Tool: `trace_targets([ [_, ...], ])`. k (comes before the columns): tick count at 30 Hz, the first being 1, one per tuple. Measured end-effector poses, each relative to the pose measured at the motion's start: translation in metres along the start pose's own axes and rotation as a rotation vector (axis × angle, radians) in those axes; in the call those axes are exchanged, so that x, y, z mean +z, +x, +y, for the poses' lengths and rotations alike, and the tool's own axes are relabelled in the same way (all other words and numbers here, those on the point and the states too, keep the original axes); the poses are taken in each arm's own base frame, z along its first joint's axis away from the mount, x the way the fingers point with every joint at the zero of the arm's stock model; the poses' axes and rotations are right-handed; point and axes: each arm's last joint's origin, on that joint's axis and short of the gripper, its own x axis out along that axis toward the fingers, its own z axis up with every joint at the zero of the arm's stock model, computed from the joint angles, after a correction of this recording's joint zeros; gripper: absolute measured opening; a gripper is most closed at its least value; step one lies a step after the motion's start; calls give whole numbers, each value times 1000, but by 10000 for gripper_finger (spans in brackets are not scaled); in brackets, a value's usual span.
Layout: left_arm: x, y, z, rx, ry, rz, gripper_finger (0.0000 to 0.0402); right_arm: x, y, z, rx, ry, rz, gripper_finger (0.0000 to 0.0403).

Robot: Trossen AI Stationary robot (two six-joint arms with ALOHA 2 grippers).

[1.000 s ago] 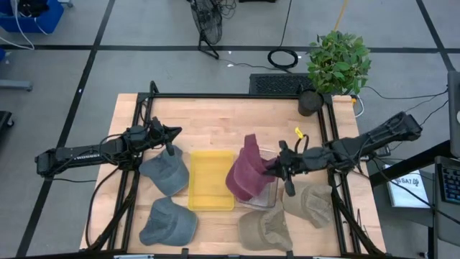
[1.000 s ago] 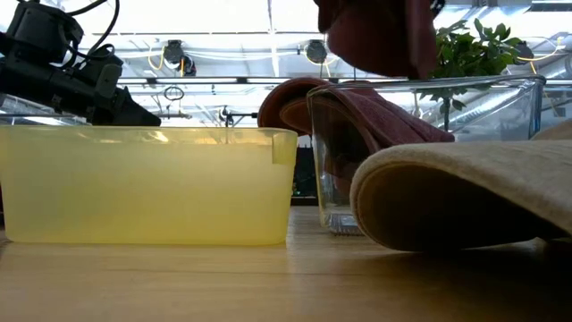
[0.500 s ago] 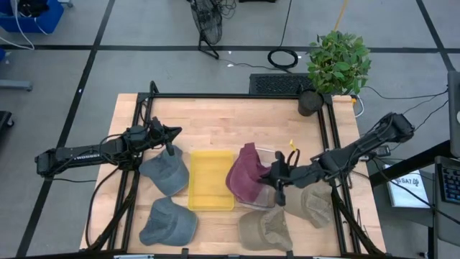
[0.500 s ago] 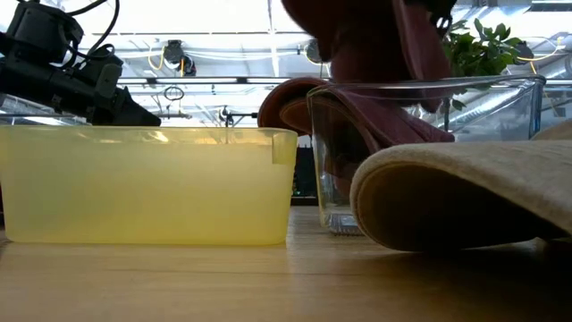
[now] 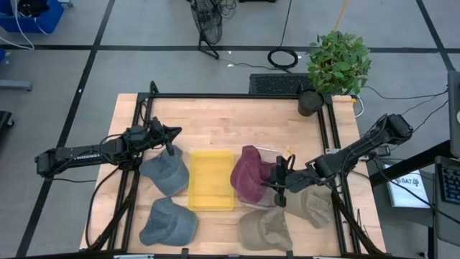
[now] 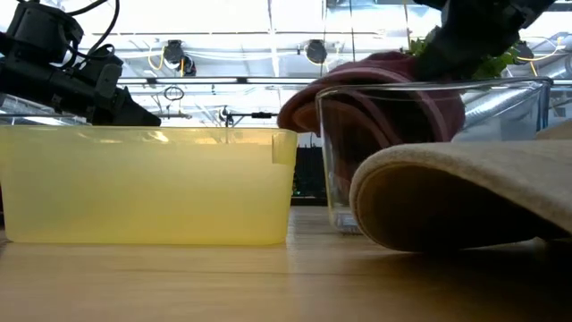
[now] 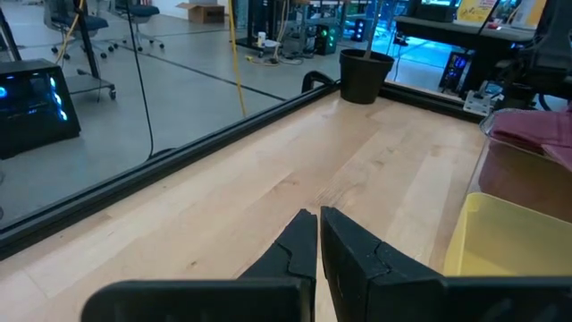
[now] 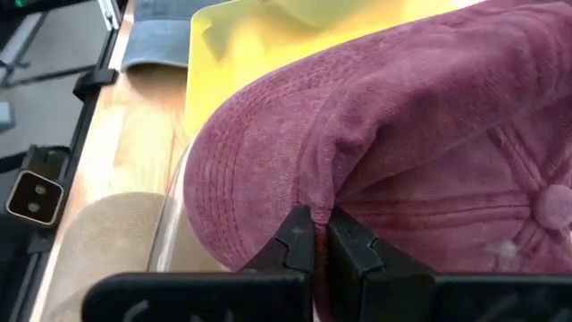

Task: Pick & Place hat
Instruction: Put the red cap into the transparent bin

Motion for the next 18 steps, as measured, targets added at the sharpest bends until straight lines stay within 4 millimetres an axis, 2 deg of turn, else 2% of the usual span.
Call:
trace_targets([
  [5, 0, 0, 0, -1, -1, -5, 26, -12, -1, -8, -13, 55, 20, 1],
  [12, 1, 0, 0, -1, -1, -6, 26, -31, 7, -24, -25, 105, 90, 2],
  [18, 1, 0, 0, -1, -1, -7, 26, -28, 5, -22, 44, 67, 58, 12],
])
